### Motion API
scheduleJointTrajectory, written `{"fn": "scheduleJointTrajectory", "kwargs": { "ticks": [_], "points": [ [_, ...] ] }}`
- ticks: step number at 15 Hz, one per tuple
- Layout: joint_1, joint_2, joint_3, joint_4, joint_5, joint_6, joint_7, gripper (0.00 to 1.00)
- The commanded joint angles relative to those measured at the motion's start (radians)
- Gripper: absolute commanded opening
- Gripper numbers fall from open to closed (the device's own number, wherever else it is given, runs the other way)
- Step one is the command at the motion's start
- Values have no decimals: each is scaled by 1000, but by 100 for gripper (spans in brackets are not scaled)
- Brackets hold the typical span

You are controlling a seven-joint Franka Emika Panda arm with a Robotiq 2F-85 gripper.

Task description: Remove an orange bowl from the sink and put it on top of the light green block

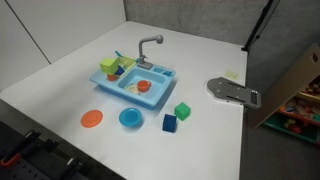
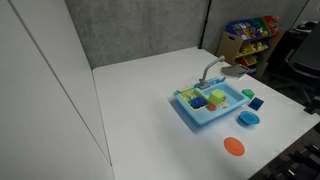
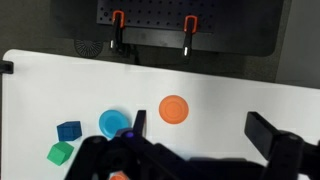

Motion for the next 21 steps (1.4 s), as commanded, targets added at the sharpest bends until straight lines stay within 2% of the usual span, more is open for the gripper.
{"fn": "scheduleJointTrajectory", "kwargs": {
  "ticks": [1,6,10,18,21],
  "points": [
    [-26,163,-12,128,-23,22,51,100],
    [-55,335,-46,273,-34,71,86,100],
    [-76,426,-90,367,-65,152,125,100],
    [-105,604,-181,485,-177,301,244,100],
    [-106,679,-219,510,-179,338,248,100]
  ]
}}
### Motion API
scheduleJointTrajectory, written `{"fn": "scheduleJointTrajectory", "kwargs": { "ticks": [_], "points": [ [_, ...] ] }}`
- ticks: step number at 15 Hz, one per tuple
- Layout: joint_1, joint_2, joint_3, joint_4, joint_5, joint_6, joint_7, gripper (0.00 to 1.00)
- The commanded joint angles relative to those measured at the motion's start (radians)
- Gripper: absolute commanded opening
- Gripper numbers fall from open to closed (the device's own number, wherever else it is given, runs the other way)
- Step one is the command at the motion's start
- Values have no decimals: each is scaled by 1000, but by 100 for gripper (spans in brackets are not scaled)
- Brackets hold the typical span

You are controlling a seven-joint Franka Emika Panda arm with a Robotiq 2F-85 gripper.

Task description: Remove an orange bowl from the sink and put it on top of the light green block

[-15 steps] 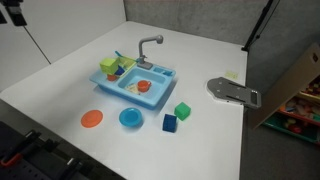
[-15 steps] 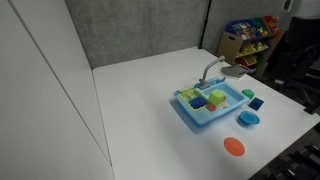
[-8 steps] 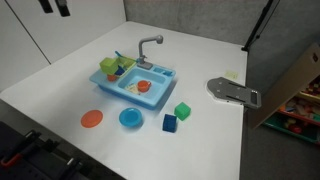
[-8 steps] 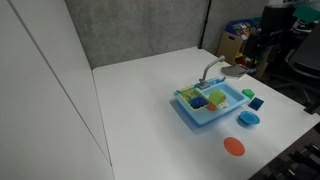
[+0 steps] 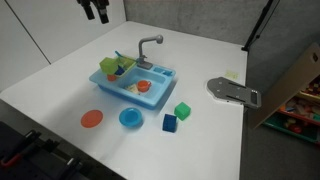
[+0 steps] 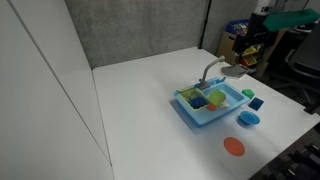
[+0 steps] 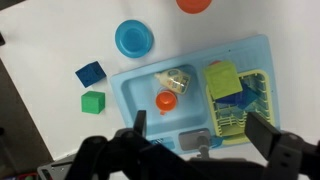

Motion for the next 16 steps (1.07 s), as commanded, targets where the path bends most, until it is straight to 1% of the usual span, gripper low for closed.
{"fn": "scheduleJointTrajectory", "kwargs": {
  "ticks": [1,5,8,9,16],
  "points": [
    [-2,105,-39,65,-12,30,19,100],
    [-7,203,-88,110,5,48,1,100],
    [-7,252,-115,148,9,24,-10,100],
    [5,218,-115,95,2,53,-2,100],
    [11,232,-119,99,2,54,-2,100]
  ]
}}
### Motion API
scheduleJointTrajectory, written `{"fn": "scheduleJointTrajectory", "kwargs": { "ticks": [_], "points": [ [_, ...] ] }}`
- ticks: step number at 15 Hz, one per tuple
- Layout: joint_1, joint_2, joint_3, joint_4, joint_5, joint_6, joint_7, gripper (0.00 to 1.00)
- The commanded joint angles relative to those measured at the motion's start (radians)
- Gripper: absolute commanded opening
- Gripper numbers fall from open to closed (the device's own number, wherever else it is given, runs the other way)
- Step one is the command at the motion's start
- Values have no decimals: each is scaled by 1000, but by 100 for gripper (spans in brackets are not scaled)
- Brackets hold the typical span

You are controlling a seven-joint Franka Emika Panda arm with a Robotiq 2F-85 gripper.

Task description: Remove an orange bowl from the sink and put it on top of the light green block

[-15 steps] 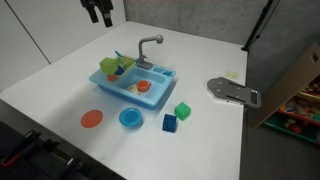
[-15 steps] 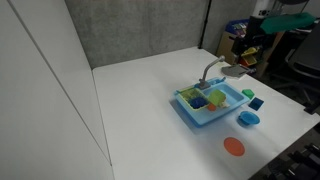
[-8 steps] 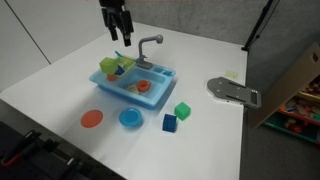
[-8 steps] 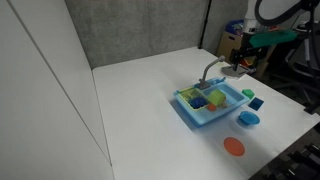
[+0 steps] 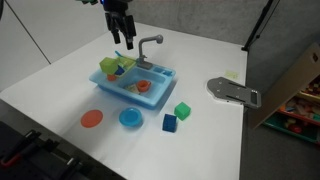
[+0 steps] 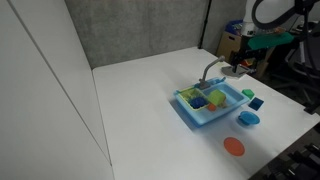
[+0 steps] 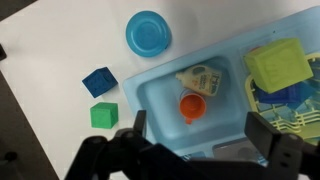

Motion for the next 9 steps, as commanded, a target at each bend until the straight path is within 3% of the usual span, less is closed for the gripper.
{"fn": "scheduleJointTrajectory", "kwargs": {
  "ticks": [1,9],
  "points": [
    [3,-3,-8,-1,12,8,-9,100],
    [-16,61,-18,-15,81,242,-27,100]
  ]
}}
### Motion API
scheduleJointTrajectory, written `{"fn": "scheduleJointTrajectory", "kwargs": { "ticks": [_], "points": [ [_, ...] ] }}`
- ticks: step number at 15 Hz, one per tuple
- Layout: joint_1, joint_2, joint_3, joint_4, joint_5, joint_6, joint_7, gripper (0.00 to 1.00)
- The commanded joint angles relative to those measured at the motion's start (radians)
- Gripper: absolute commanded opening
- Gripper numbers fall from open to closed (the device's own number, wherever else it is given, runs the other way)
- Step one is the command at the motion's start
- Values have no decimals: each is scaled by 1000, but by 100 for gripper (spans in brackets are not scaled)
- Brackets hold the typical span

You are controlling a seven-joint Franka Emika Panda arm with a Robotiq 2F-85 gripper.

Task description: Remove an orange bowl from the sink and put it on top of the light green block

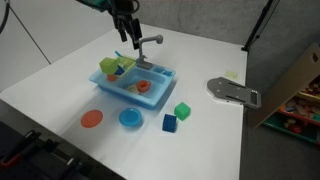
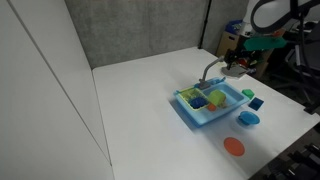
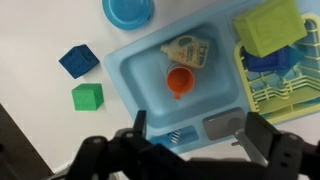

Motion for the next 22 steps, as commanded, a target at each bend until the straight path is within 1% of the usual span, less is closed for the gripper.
{"fn": "scheduleJointTrajectory", "kwargs": {
  "ticks": [1,6,8,11,16,19,22],
  "points": [
    [-8,48,-9,-5,43,101,-26,100],
    [-8,147,-26,8,68,227,-35,100],
    [-8,193,-33,23,76,255,-37,100],
    [-15,247,-38,37,95,277,-54,100],
    [-42,316,-28,68,158,291,-109,100],
    [-55,350,-22,84,179,294,-136,100],
    [-53,381,-24,96,184,302,-147,100]
  ]
}}
